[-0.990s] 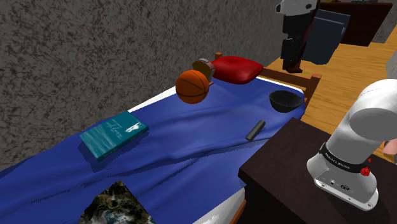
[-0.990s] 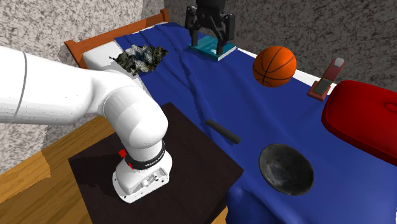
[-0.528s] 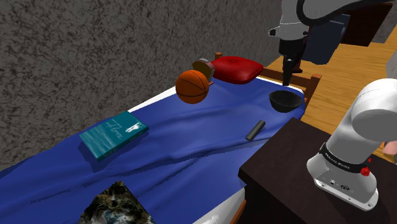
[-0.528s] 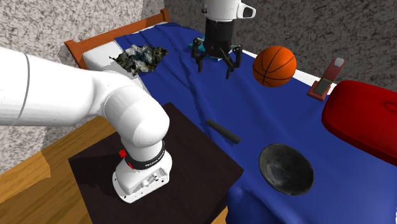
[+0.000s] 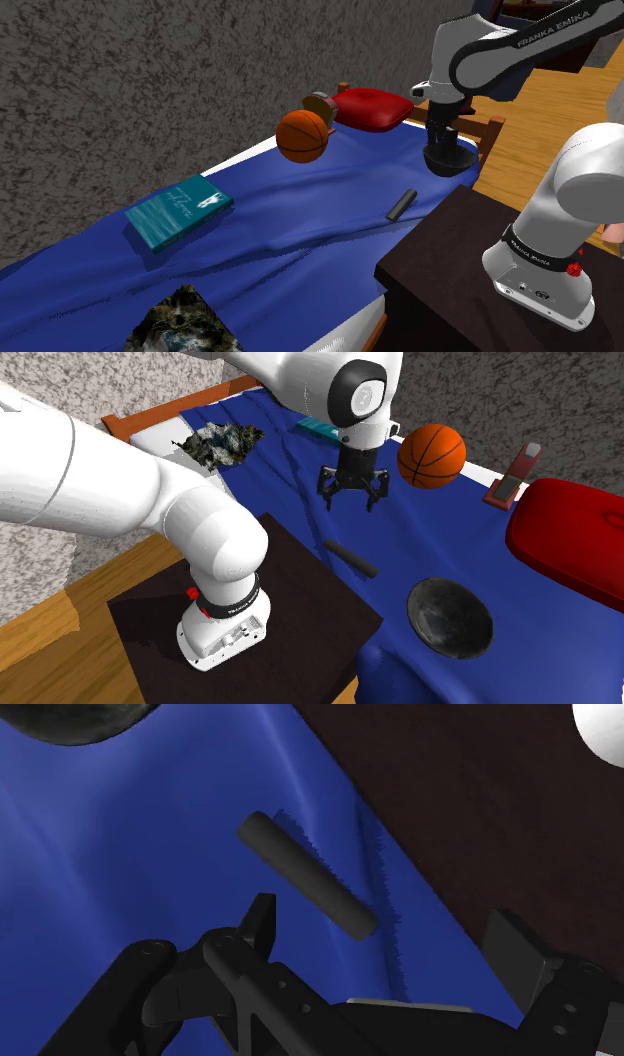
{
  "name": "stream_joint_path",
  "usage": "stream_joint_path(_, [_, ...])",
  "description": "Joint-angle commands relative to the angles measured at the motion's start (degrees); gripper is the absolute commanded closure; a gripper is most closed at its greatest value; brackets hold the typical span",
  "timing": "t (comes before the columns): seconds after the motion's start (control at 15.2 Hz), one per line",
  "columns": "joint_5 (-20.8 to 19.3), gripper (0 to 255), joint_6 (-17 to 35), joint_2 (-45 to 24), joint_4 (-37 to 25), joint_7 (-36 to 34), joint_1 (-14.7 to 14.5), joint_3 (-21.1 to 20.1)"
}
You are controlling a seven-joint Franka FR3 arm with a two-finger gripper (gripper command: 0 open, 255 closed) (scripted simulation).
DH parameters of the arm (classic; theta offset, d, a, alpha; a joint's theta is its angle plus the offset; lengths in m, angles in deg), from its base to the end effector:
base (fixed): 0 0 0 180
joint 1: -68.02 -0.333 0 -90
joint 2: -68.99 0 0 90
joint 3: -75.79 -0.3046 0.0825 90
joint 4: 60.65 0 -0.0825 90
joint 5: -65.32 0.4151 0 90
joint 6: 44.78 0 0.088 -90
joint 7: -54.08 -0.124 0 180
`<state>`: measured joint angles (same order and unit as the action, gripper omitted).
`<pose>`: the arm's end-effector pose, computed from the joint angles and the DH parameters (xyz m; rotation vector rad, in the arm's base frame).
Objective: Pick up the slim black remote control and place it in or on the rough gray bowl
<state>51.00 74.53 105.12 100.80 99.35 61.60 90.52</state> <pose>0.3460 -0.0475 0.3163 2.8582 1.2710 -0.1950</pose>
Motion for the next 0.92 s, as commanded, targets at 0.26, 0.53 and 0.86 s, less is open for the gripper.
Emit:
stream_joint_path(0.26, [-2.9, 0, 17.3, -14.2, 1.8, 16.8, -3.6, 7.7])
stream_joint_path(0.53, [0.1, 0, 29.0, -26.5, 0.8, 30.2, -8.0, 12.5])
stream_joint_path(0.86, [18.8, 0, 41.5, -43.6, -2.8, 56.5, -11.8, 11.7])
